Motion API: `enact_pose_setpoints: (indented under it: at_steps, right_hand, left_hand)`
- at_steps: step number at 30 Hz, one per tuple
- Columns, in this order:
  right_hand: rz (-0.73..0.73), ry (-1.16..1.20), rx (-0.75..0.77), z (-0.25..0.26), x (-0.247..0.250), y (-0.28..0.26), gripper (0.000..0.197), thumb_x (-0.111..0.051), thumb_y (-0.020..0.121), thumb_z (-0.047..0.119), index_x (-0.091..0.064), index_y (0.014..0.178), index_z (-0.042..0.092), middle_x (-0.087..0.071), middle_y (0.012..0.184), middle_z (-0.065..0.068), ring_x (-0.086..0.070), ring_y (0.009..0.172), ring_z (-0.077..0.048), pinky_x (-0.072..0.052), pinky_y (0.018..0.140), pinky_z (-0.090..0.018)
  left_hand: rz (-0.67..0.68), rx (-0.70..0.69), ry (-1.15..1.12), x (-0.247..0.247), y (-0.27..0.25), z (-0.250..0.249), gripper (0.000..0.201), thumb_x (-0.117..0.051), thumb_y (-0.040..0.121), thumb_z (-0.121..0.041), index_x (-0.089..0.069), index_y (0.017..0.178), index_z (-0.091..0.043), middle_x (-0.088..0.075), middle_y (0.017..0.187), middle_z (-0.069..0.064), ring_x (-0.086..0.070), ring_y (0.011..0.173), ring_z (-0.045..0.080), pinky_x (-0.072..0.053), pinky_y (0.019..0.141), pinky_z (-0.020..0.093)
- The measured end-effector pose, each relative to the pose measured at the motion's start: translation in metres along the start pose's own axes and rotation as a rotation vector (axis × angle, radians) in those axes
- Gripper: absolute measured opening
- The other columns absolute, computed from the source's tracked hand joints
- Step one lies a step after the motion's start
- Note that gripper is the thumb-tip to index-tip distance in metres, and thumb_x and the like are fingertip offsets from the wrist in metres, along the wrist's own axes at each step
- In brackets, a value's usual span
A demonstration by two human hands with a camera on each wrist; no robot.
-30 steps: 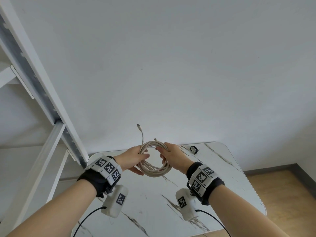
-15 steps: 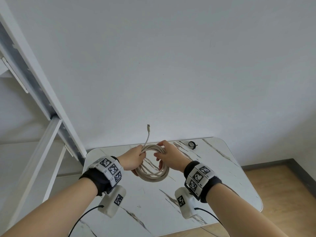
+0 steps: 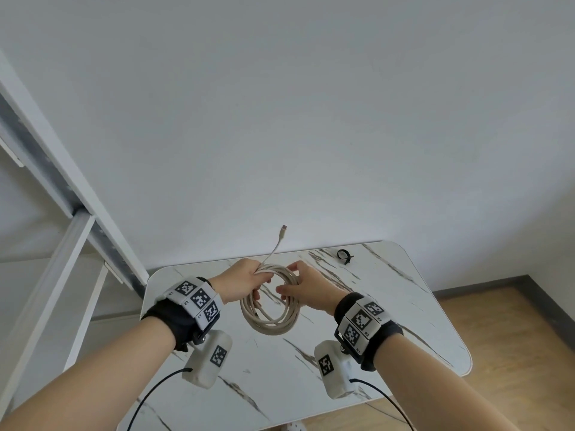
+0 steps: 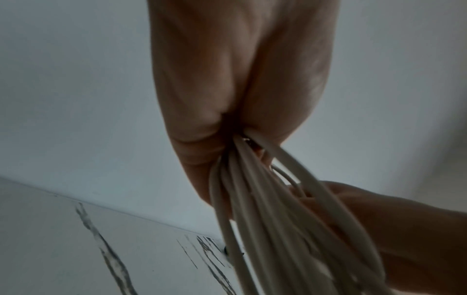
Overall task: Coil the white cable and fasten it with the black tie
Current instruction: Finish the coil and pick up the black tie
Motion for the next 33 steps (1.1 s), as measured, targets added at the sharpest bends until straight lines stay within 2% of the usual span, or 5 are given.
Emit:
enact_pose_setpoints:
  at_steps: [11,18,21,26,33]
  right_hand:
    - [-0.633,-0.572,0.544,0.035,0.096,0.002,0.068,-0.072,0.072,0.042,-0.043,0.126,0.013,-0.046,0.127,-0.009,-0.044,0.117,-0.025,-0.035,0.103,-0.039]
    - [-0.260,-0.979,0.501,-0.022,0.105,0.061,0.042,-0.053,0.088,0.044,-0.056,0.115,0.011,-0.065,0.115,-0.007,-0.056,0.117,-0.025,-0.001,0.118,-0.048]
    - [-0.181,-0.871,0.377,-0.047,0.121,0.075,0.032,-0.040,0.097,0.037,-0.052,0.108,0.010,-0.067,0.105,-0.007,-0.060,0.103,-0.027,-0.017,0.117,-0.042]
    - [-0.078,-0.557,0.229,-0.082,0.140,0.094,0.029,-0.045,0.096,0.034,-0.051,0.098,0.005,-0.065,0.096,-0.019,-0.055,0.081,-0.033,-0.035,0.063,-0.035]
    - [0.077,-0.244,0.087,-0.130,0.146,0.120,0.050,-0.051,0.085,0.057,-0.058,0.112,0.016,-0.067,0.104,0.000,-0.060,0.094,-0.016,-0.048,0.082,-0.031]
  left_hand:
    - [0.078,0.111,0.165,-0.032,0.058,-0.006,0.028,-0.049,0.095,-0.011,-0.044,0.067,-0.010,-0.045,0.058,0.005,-0.053,0.033,0.006,-0.047,0.042,0.022]
    - [0.091,0.112,0.072,-0.060,0.109,-0.030,0.015,-0.050,0.095,-0.013,-0.054,0.088,-0.001,-0.050,0.061,0.008,-0.052,0.039,0.005,-0.052,0.050,0.023]
    - [0.072,0.087,-0.049,-0.067,0.130,-0.039,0.009,-0.053,0.094,-0.009,-0.056,0.089,-0.002,-0.046,0.063,0.007,-0.048,0.042,0.004,-0.053,0.053,0.022]
    - [0.117,0.058,-0.173,-0.088,0.155,-0.044,0.019,-0.056,0.093,-0.011,-0.060,0.111,-0.016,-0.051,0.065,0.000,-0.046,0.048,0.007,-0.049,0.056,0.022]
    - [0.100,0.153,-0.157,-0.100,0.177,-0.010,0.019,-0.051,0.096,-0.014,-0.065,0.108,-0.010,-0.041,0.056,0.000,-0.042,0.046,0.007,-0.049,0.056,0.024]
Point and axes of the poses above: each hand's wrist, its own y-axis towards the middle knuckle, its own x-axis out of the back of the hand, z = x × y, the point moved 9 cm from there along y, towards the middle knuckle
